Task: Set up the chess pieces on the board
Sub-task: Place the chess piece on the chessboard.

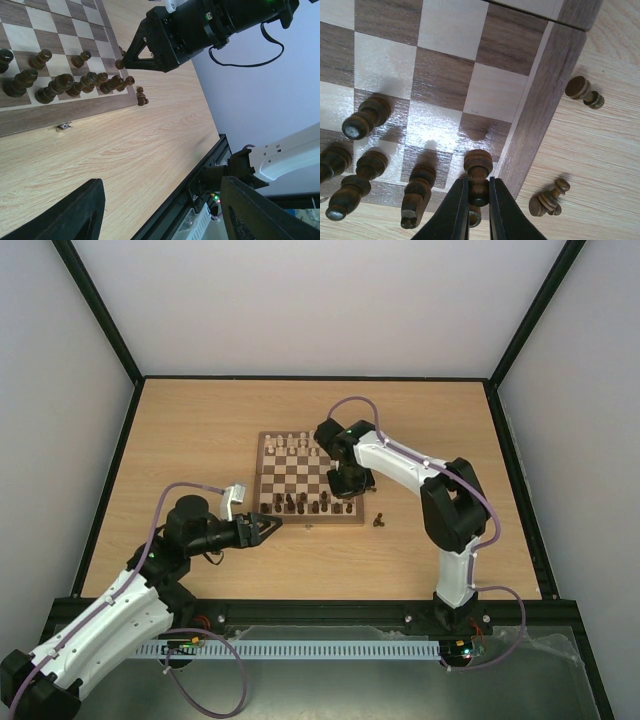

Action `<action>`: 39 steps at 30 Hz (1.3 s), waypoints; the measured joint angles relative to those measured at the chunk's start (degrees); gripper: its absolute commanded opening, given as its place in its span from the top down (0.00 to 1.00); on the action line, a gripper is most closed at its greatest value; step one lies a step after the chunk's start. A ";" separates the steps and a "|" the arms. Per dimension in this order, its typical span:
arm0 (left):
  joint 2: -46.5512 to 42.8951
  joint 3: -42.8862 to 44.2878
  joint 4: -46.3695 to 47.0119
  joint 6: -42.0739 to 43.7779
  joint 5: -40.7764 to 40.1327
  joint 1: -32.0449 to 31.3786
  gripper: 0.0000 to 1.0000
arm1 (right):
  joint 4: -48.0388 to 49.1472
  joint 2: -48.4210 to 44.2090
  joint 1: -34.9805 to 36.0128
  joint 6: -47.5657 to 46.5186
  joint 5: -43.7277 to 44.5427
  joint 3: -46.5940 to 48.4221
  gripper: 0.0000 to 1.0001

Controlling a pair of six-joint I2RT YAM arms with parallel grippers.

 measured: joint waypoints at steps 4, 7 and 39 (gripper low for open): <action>-0.31 0.00 -0.02 0.07 0.00 0.07 0.34 | 0.50 0.68 -0.02 -0.22 -0.13 0.55 0.97; -0.50 0.00 -0.07 0.11 0.00 0.26 0.34 | 0.92 1.20 -0.04 -0.37 -0.17 0.68 0.97; -1.51 0.02 -1.27 0.79 0.96 1.25 0.34 | 1.03 3.17 -0.72 -0.79 0.11 1.42 0.76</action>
